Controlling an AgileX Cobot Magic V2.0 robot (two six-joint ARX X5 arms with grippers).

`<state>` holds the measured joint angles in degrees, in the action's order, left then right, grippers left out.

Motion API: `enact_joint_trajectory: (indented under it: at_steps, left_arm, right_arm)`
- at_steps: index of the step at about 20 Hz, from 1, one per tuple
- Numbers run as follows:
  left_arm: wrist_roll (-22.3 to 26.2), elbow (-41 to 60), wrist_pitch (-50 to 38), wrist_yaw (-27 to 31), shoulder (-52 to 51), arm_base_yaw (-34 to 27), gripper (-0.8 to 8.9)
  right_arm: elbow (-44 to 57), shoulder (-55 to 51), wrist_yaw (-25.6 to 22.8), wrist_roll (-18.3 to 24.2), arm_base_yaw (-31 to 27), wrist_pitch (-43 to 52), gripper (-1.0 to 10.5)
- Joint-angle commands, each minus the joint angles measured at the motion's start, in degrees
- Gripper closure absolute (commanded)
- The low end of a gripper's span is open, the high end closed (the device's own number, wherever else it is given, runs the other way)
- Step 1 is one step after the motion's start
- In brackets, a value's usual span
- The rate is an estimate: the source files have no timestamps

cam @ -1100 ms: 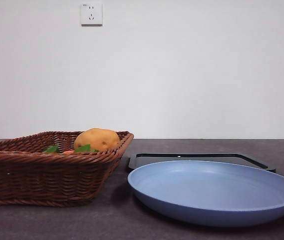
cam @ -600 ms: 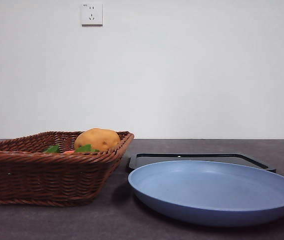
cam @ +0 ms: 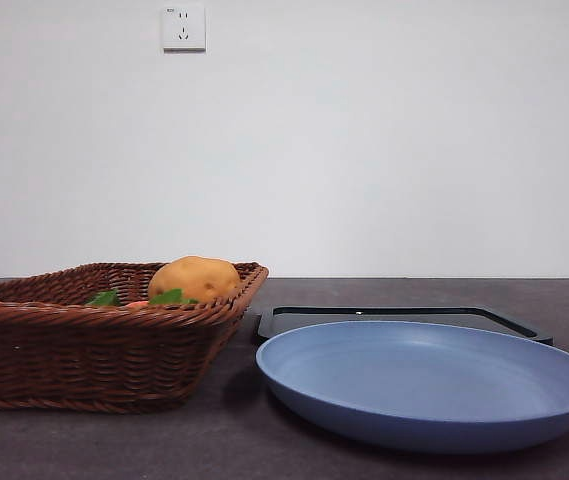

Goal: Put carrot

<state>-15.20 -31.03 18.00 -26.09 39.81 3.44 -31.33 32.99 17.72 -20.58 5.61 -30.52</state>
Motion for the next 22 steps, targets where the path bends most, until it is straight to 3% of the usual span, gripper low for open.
enact_joint_trajectory:
  at_steps: [1,6,10,12,14,22]
  left_arm:
    - [7.2,-5.4,4.4,-1.2,5.5,2.0,8.06]
    - [10.8,-11.3,10.4,-1.4,13.0,6.4,8.06]
    - [10.8,-11.3,10.1,-1.4,13.0,8.3,7.73]
    - [10.8,-11.3,9.9,-1.3,13.0,8.7,6.24]
    - [10.6,-11.3,10.0,-1.3,13.0,8.7,5.45]
    - [10.3,-11.3,10.0,-1.2,13.0,9.4,5.38]
  right_arm:
    - [-3.8,4.4,2.4,4.0,0.1,-3.1,9.4]
    - [-8.4,12.1,3.4,10.0,0.1,-8.4,9.4]
    - [-8.4,14.6,3.4,10.1,0.1,-8.6,8.7]
    - [-8.4,16.0,3.2,10.1,0.1,-8.6,7.9]
    - [-8.4,18.0,3.1,10.0,0.1,-8.6,7.1]
    - [-8.4,34.9,3.4,10.0,0.5,-7.8,7.0]
